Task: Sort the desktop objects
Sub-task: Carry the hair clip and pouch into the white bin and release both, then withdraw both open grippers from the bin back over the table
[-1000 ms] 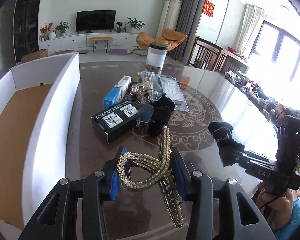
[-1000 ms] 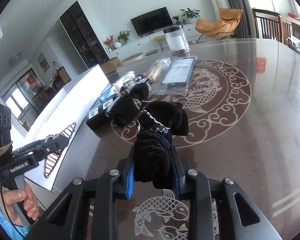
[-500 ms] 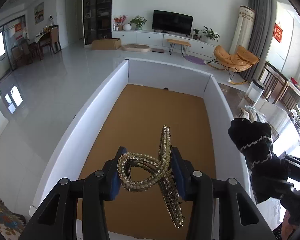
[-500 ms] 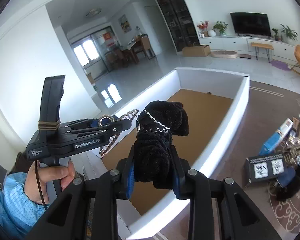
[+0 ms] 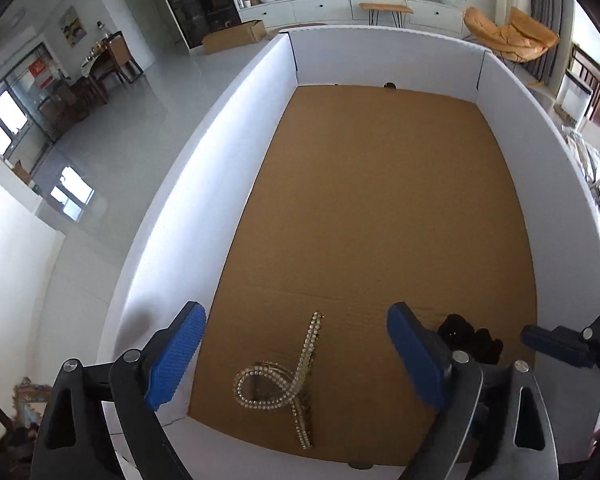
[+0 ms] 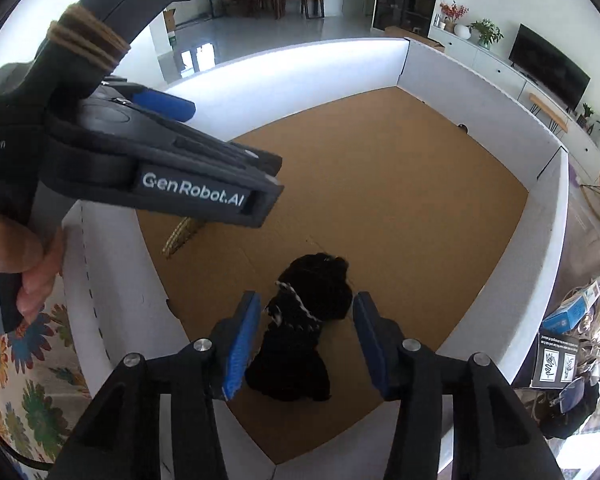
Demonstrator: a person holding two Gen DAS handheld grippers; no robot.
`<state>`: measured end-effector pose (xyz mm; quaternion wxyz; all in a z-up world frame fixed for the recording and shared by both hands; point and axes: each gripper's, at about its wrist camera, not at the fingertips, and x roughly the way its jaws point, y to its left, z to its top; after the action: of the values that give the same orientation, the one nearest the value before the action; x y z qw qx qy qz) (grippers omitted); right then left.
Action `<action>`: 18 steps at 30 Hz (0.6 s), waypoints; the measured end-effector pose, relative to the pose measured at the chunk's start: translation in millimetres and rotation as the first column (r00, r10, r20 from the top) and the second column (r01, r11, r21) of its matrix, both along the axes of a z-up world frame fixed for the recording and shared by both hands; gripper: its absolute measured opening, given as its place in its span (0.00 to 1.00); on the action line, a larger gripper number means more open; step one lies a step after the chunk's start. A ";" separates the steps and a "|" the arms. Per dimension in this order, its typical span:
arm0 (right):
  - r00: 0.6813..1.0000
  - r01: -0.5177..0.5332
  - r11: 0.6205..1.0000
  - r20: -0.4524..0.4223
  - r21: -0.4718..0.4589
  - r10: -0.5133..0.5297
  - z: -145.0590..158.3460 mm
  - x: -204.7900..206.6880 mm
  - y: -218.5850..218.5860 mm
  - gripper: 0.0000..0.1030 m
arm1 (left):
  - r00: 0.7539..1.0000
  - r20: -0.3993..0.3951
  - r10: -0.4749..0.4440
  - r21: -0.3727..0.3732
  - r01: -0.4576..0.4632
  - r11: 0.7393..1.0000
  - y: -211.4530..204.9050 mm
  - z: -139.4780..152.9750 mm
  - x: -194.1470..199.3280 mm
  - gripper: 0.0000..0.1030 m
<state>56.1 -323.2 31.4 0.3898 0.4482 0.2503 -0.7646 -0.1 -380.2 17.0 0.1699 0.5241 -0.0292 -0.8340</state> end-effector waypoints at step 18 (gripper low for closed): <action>0.998 0.001 0.992 -0.057 -0.124 -0.008 20.2 -4.8 53.6 0.68 | 0.973 -0.231 -0.025 -0.129 -0.006 0.992 55.0 34.1 66.2 0.90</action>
<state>51.3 -269.7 51.6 0.4078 0.4017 0.2123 -0.7920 66.1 -325.2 51.1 0.2015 0.4108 -0.0653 -0.8868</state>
